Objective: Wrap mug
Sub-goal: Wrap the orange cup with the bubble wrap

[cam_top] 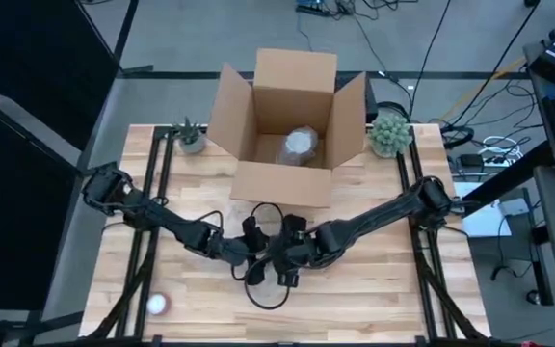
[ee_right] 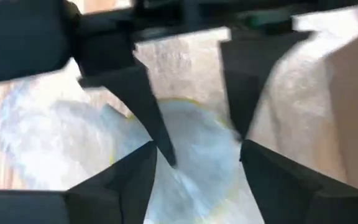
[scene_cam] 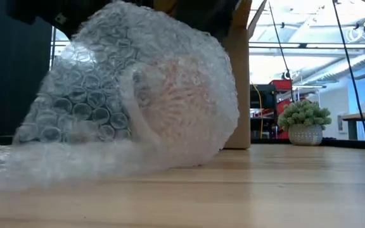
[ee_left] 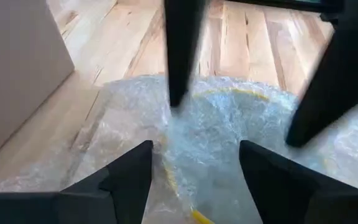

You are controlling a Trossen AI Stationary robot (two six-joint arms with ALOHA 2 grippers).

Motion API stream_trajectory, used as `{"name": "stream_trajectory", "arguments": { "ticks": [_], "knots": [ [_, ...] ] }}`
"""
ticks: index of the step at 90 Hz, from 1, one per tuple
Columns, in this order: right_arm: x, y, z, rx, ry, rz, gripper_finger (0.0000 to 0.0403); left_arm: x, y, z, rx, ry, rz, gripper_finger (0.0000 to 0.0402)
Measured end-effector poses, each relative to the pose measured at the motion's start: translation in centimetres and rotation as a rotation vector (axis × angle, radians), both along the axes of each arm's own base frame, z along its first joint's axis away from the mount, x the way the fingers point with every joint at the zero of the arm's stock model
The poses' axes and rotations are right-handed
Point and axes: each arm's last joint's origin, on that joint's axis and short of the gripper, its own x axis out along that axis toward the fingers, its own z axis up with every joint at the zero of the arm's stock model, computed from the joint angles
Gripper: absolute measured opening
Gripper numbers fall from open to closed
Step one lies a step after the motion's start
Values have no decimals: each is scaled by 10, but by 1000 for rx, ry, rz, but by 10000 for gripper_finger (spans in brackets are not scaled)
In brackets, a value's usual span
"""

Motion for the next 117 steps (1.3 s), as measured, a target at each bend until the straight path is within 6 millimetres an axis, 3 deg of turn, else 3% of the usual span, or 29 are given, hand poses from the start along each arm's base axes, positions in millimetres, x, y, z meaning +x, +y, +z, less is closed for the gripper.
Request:
{"name": "stream_trajectory", "arguments": {
  "ticks": [14,22,35,54,67,86,102,117],
  "knots": [
    [-16,-7,27,12,-24,-56,237,0,0,0,-1,-1,1,226],
    [-22,-12,27,-47,-5,-140,238,0,0,0,-3,-1,1,226],
    [-11,-17,2,-64,28,-192,238,0,0,0,-3,-3,2,226],
    [3,-14,-50,-28,126,-221,238,0,0,1,-3,-7,4,226],
    [10,-11,-68,-21,154,-211,238,0,0,1,-3,-8,4,226],
    [9,-11,-73,-26,179,-194,238,-5,-2,18,-29,-17,-34,226],
    [8,-11,-73,-26,191,-179,238,-24,-7,54,-53,32,-56,226],
    [8,-10,-75,-34,199,-156,238,-64,-4,63,-75,259,4,226]
  ]
}}
